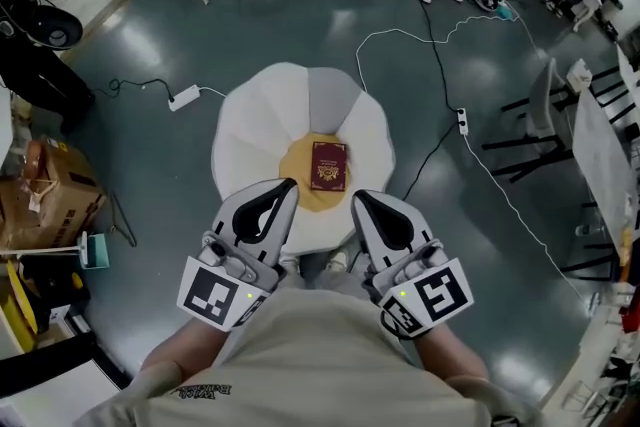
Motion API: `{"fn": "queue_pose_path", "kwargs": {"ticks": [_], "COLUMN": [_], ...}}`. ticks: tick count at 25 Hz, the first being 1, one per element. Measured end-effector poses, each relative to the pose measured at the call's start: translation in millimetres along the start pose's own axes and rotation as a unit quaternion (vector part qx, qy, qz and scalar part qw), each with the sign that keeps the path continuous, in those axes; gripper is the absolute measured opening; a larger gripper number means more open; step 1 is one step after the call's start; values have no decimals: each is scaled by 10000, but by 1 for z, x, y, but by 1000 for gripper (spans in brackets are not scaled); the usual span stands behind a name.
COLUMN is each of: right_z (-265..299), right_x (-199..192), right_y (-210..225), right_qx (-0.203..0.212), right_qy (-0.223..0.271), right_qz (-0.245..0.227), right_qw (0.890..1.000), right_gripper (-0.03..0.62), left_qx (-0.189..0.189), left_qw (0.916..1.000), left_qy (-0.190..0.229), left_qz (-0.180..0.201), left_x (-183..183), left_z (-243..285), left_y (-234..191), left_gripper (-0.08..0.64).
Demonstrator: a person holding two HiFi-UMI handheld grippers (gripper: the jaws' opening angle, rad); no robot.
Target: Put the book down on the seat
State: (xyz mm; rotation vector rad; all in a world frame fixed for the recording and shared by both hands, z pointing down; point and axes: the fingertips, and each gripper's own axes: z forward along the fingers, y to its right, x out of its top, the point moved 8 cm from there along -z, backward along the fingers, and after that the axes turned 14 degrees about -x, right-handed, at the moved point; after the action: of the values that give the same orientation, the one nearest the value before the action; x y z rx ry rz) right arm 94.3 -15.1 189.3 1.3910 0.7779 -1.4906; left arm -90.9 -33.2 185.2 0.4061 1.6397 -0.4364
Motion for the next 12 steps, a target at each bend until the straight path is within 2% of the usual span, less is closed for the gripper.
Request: {"fn": "queue_pose_path", "kwargs": {"ticks": [12], "right_z": [2], "right_x": [11], "right_y": [12], "right_qx": [-149], "right_qy": [84], "right_qz": [-209], "right_qw": [9996], "right_gripper": [2], "left_qx": [-106], "left_qw": [9999], "left_qy": [18], "left_qz": [42], "left_x": [6], "left_z": [11], "left_y": [-2], "left_gripper": [4]}}
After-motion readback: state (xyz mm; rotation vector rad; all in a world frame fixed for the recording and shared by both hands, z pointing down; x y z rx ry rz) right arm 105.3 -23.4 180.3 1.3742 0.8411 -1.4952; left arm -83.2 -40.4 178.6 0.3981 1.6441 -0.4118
